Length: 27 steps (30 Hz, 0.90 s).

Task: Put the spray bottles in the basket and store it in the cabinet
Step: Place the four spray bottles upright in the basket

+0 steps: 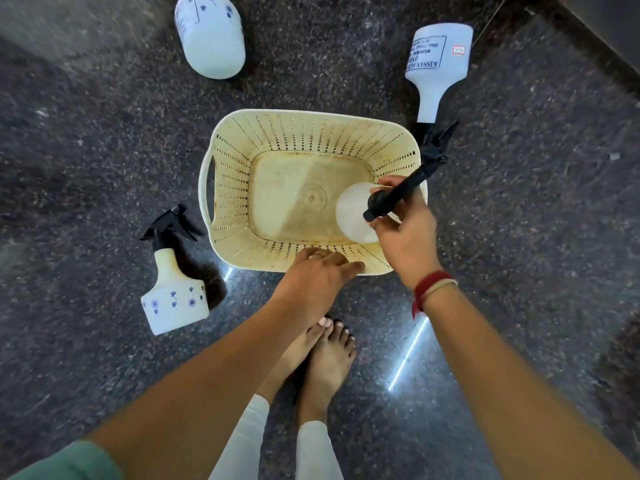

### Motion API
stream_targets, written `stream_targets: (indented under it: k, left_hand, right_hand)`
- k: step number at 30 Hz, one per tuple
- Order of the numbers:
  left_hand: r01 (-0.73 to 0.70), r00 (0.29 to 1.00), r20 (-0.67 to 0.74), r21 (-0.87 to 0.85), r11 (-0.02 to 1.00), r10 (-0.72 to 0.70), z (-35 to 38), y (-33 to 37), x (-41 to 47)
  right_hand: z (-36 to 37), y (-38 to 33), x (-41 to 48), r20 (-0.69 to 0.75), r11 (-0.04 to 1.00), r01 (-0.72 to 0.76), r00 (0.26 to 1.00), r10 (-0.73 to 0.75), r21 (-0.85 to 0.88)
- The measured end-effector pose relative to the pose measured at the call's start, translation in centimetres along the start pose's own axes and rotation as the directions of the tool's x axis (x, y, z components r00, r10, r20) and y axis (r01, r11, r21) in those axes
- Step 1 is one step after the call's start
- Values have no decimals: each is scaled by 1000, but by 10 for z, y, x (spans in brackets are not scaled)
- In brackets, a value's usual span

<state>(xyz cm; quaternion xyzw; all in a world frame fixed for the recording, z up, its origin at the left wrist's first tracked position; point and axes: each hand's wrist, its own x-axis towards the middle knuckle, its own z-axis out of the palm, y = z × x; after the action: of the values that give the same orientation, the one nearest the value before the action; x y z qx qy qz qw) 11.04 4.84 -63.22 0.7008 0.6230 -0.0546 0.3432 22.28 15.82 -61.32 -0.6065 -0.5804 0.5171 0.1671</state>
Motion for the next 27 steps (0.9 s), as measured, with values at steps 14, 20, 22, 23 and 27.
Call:
stream_targets:
  k: [14, 20, 22, 23, 27]
  left_hand:
    - [123, 985, -112, -89, 988, -132, -10, -2, -10]
    - [98, 971, -211, -77, 992, -112, -22, -12, -31]
    - [87, 910, -398, -95, 992, -118, -24, -14, -50]
    - [97, 875, -466, -105, 990, -135, -24, -17, -61]
    - [279, 709, -573, -306, 910, -410, -23, -39, -98]
  right_hand:
    - [24, 13, -6, 58, 983, -35, 997, 47, -179]
    - [6, -7, -18, -48, 974, -165, 986, 160, -157]
    - [2, -17, -37, -182, 972, -123, 979, 86, -198]
    - [2, -22, -48, -249, 975, -108, 967, 57, -196]
    - [12, -47, -91, -316, 974, 113, 933, -172, -197]
